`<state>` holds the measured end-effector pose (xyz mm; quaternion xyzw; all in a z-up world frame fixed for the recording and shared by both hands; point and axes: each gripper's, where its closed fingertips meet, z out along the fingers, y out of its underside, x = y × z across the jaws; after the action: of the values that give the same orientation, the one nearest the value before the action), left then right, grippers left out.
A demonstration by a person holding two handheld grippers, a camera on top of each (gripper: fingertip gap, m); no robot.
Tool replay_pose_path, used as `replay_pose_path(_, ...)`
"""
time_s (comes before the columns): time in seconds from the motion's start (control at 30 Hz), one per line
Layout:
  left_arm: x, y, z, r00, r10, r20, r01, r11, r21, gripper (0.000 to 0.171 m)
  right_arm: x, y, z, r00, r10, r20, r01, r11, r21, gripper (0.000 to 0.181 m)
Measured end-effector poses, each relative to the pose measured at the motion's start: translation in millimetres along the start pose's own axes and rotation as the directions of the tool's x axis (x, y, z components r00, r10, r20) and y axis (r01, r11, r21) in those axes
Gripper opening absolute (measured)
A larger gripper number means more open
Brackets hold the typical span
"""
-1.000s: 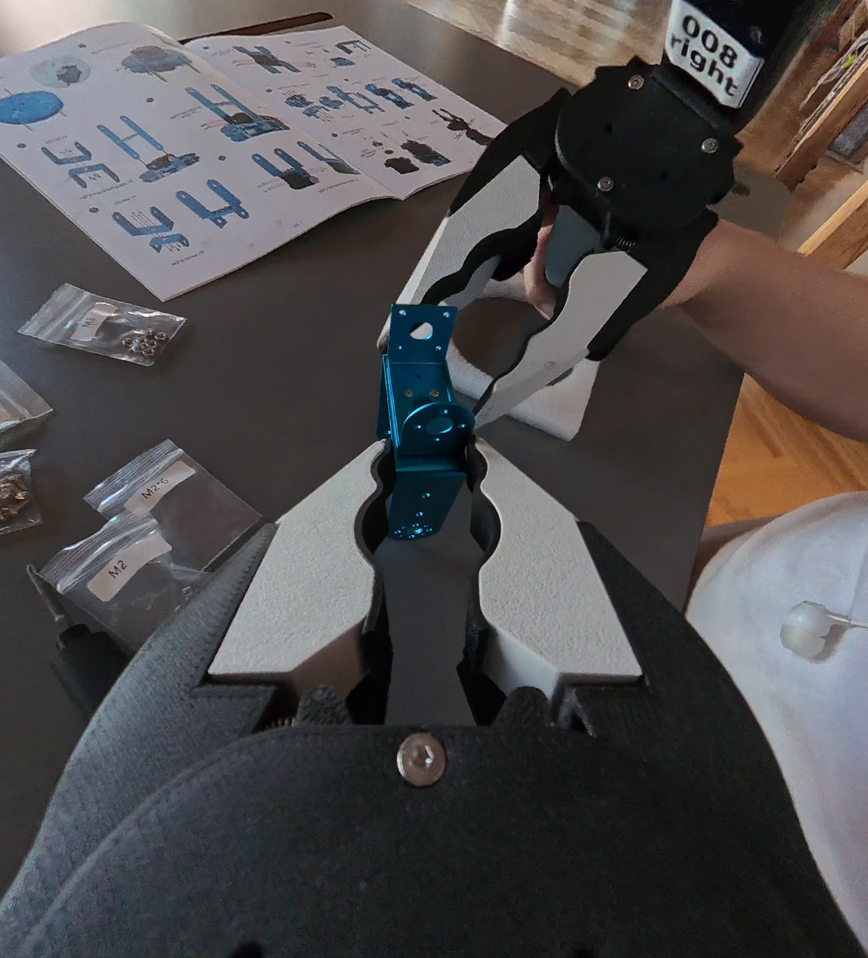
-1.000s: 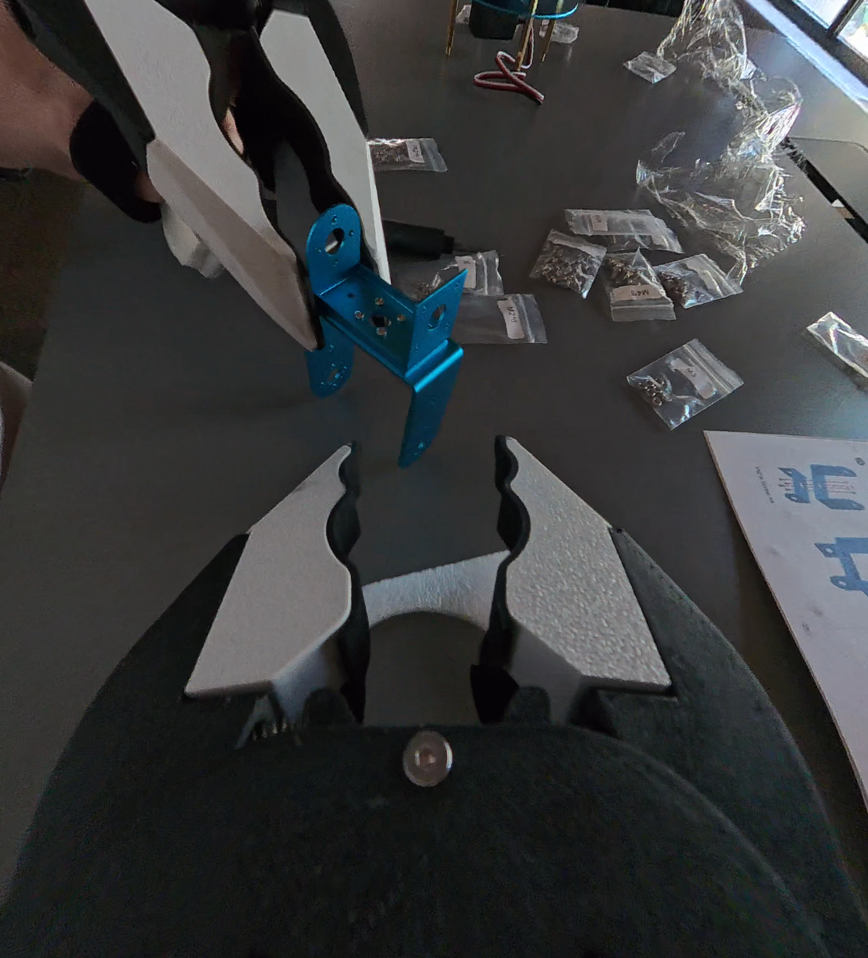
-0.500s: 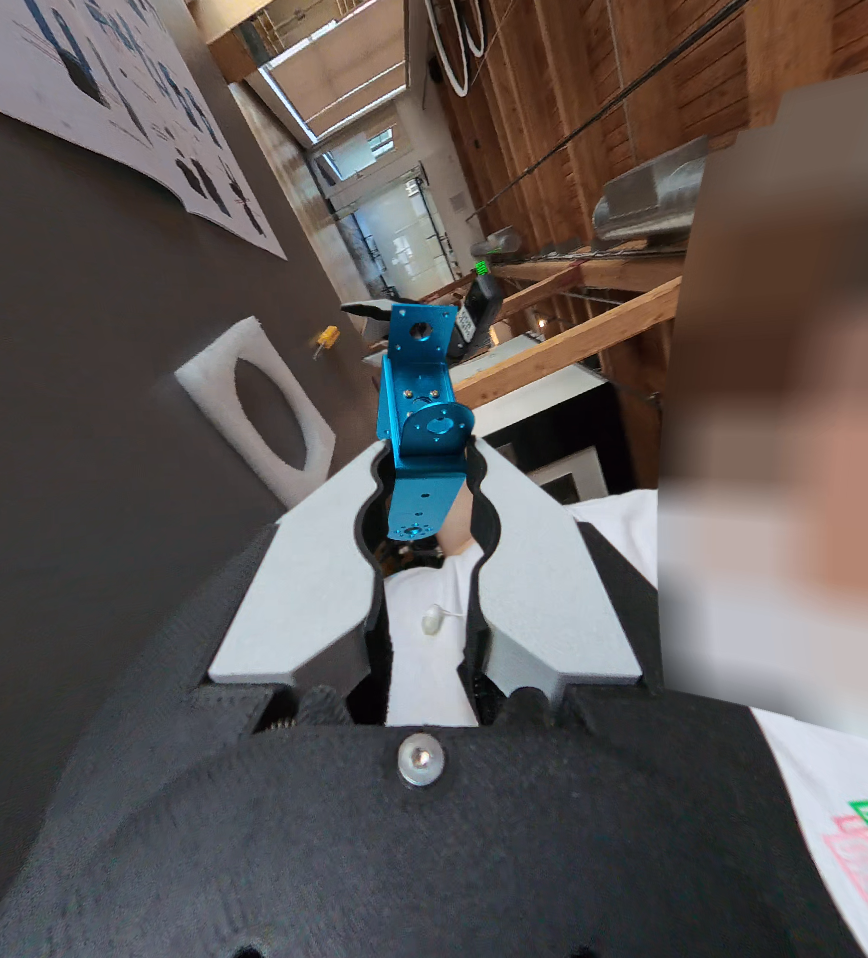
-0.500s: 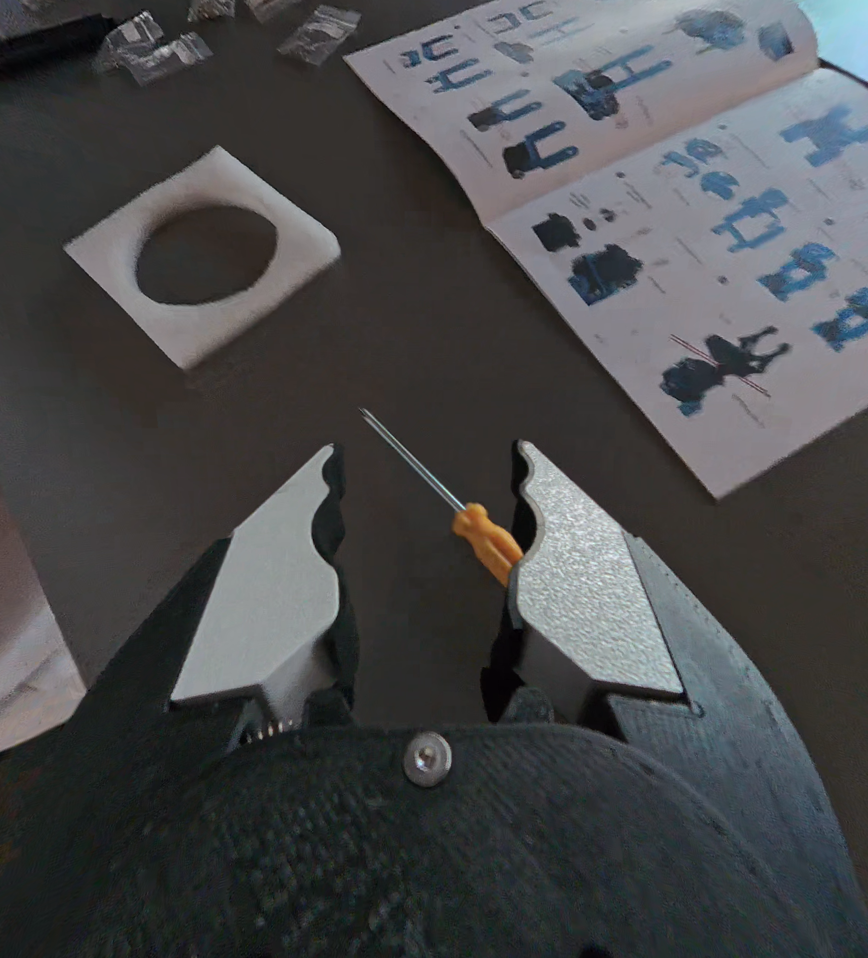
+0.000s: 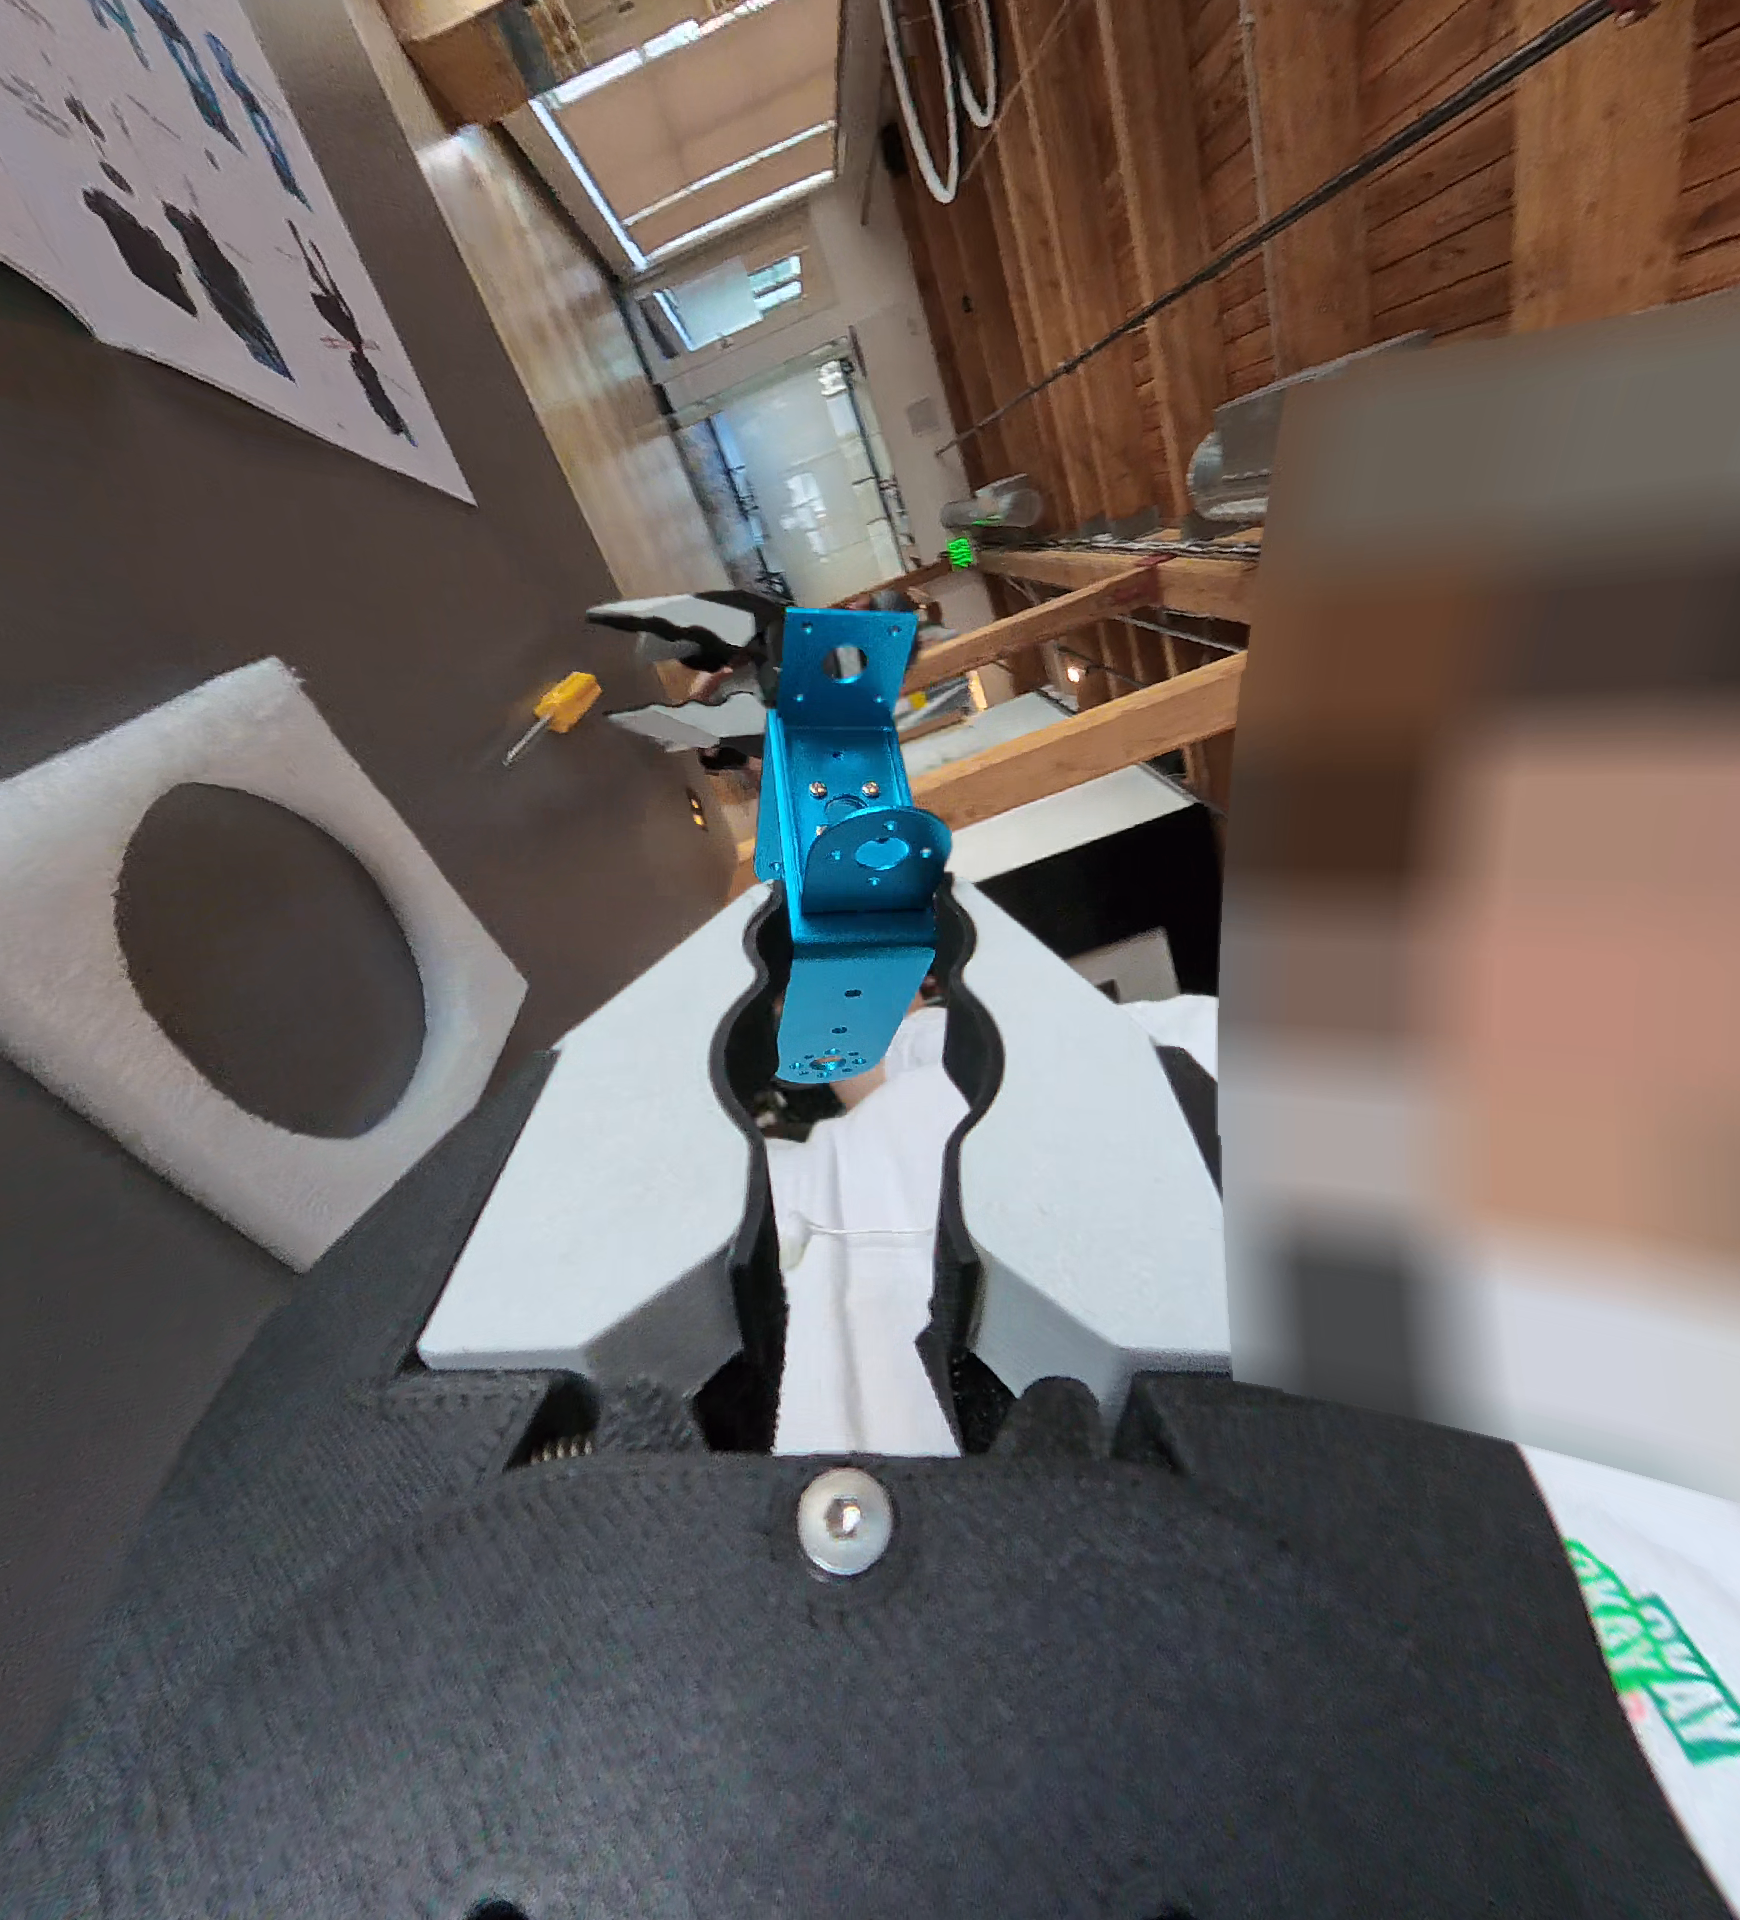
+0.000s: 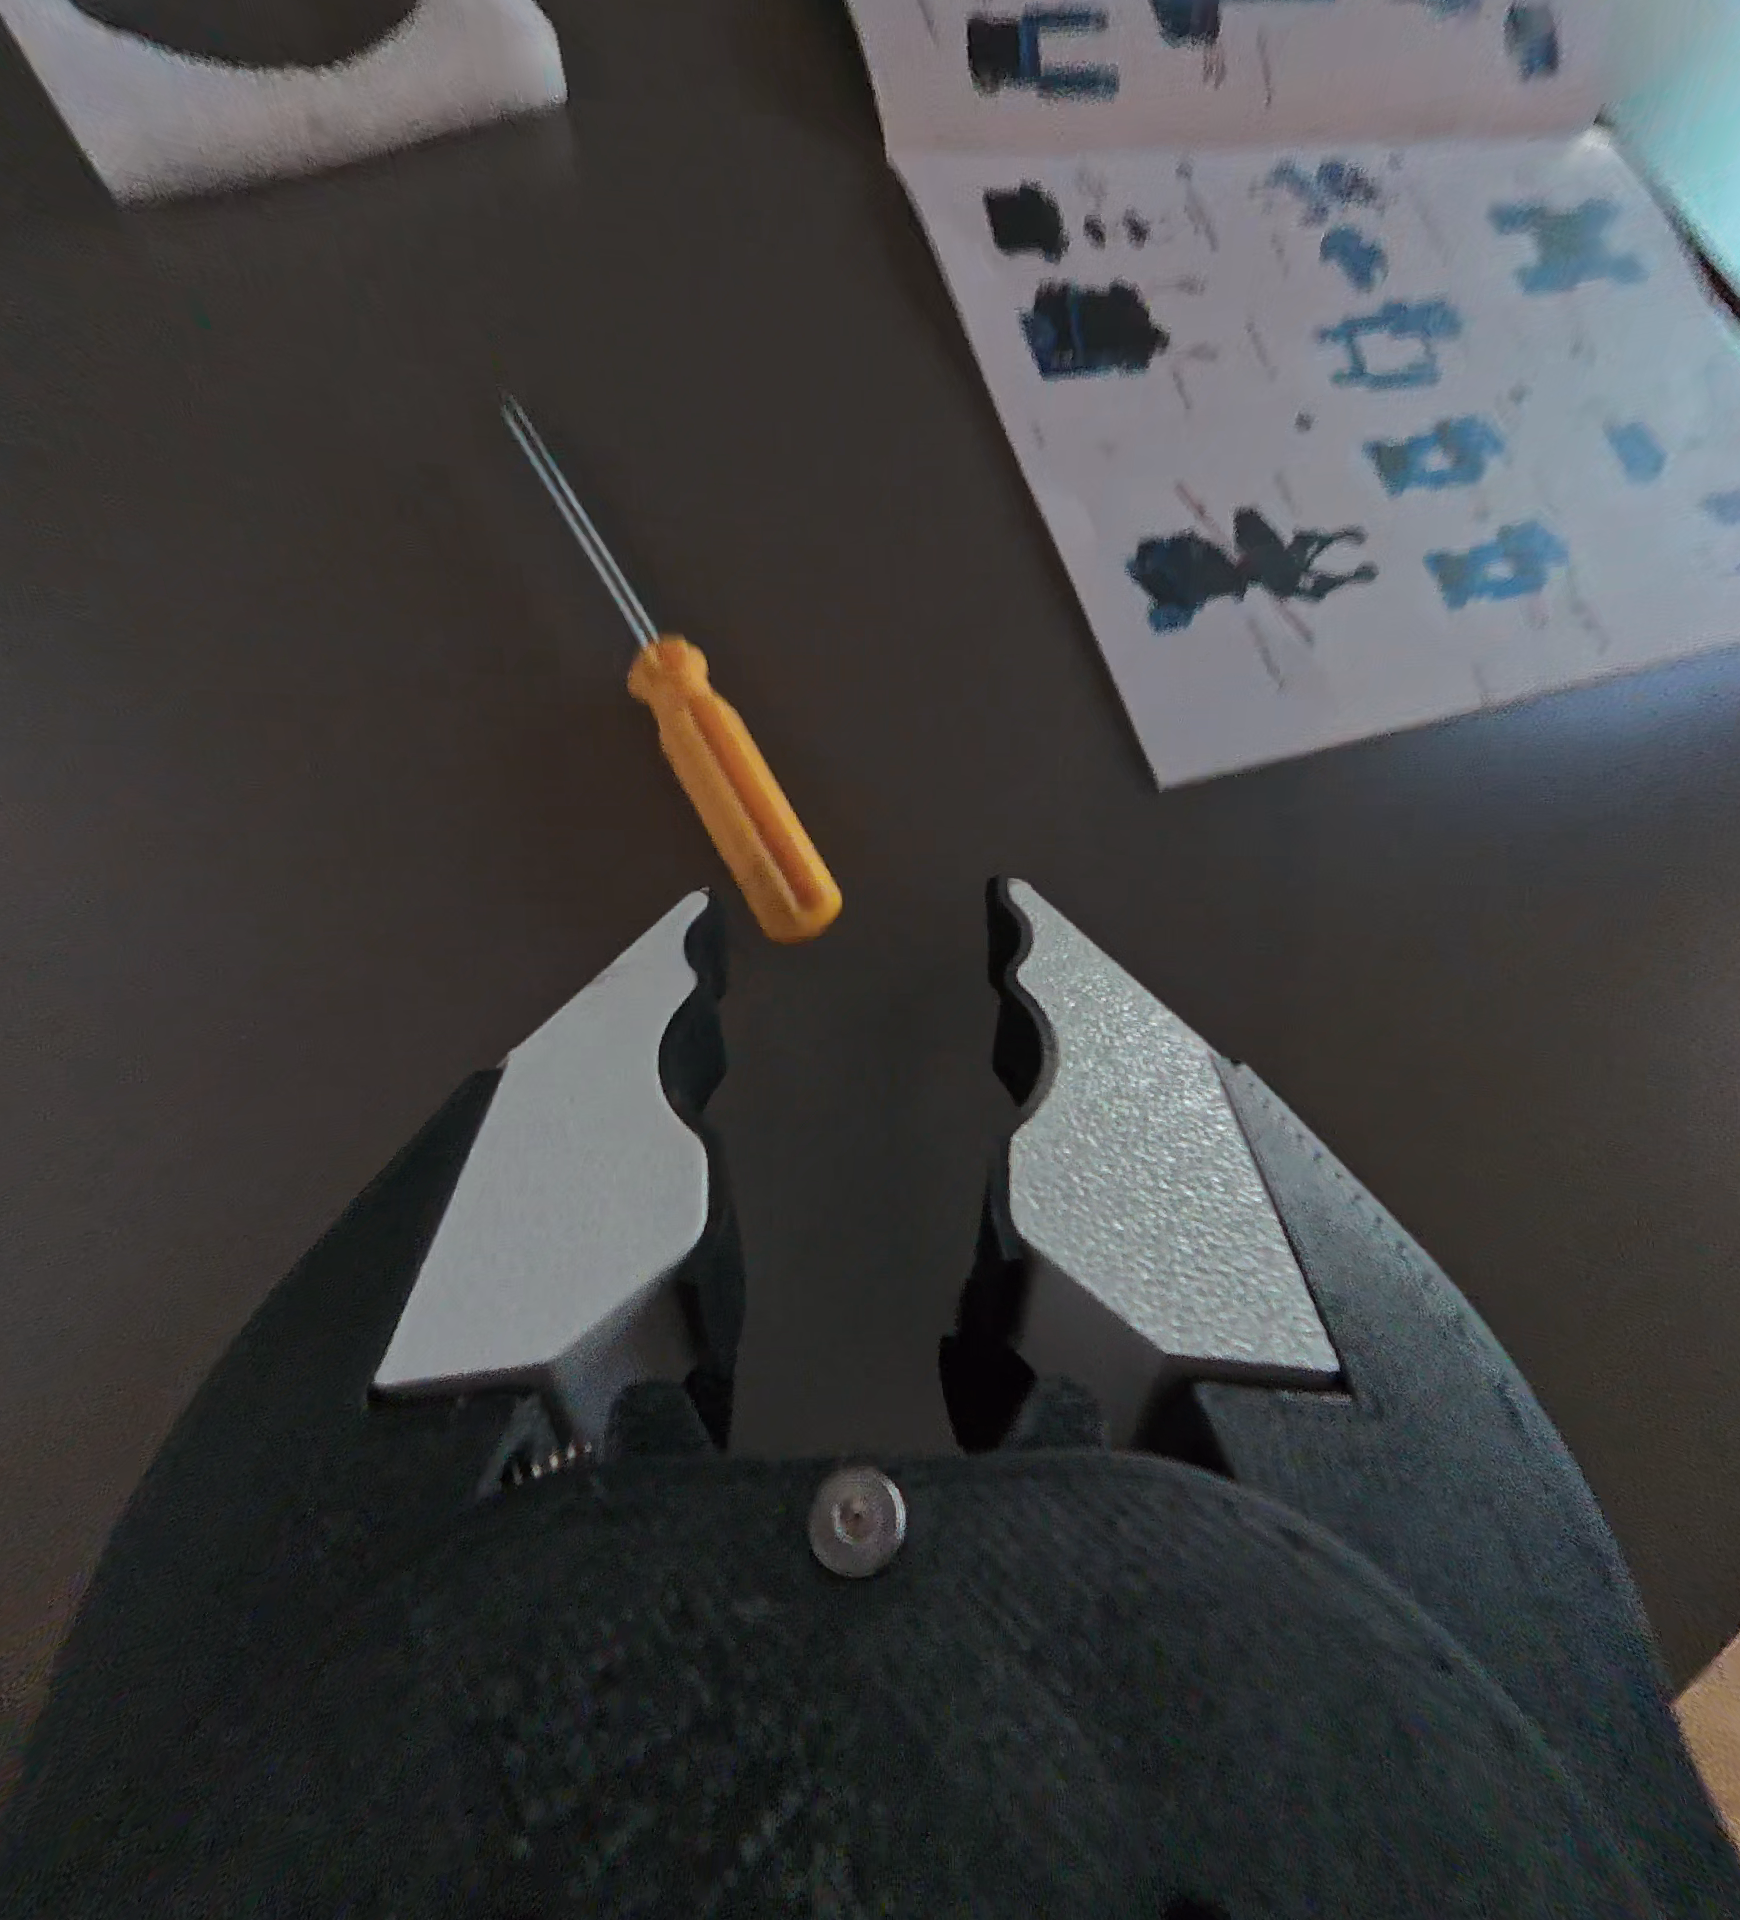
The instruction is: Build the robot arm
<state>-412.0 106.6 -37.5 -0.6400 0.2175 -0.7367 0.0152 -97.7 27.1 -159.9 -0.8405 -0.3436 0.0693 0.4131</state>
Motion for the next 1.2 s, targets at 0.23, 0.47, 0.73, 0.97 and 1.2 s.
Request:
replay_pose_path(0.23,5.3,1.9,29.8,0.988,0.110,0.113,-0.122,0.986,0.114,0.026,-57.3,-143.2,12.2,0.999,-0.051,0.014,0.042,0.920,0.389,0.042)
replay_pose_path(0.47,5.5,1.3,47.5,0.964,0.174,0.199,-0.221,0.943,0.248,0.026,-117.0,-253.9,34.8,0.990,-0.067,0.124,-0.005,0.862,0.507,0.041)
replay_pose_path(0.73,15.3,3.6,54.2,0.951,0.207,0.229,-0.273,0.911,0.310,0.026,-125.6,-272.8,51.6,0.960,-0.005,0.278,-0.123,0.889,0.440,0.032)
replay_pose_path(0.97,17.6,5.6,60.5,0.963,0.184,0.196,-0.240,0.916,0.322,0.026,-126.0,-273.3,59.1,0.963,-0.054,0.263,-0.054,0.921,0.386,0.035)
replay_pose_path(1.2,17.5,6.8,64.1,0.966,0.180,0.184,-0.232,0.918,0.320,0.026,-126.6,-271.3,57.2,0.965,-0.052,0.255,-0.050,0.924,0.379,0.038)
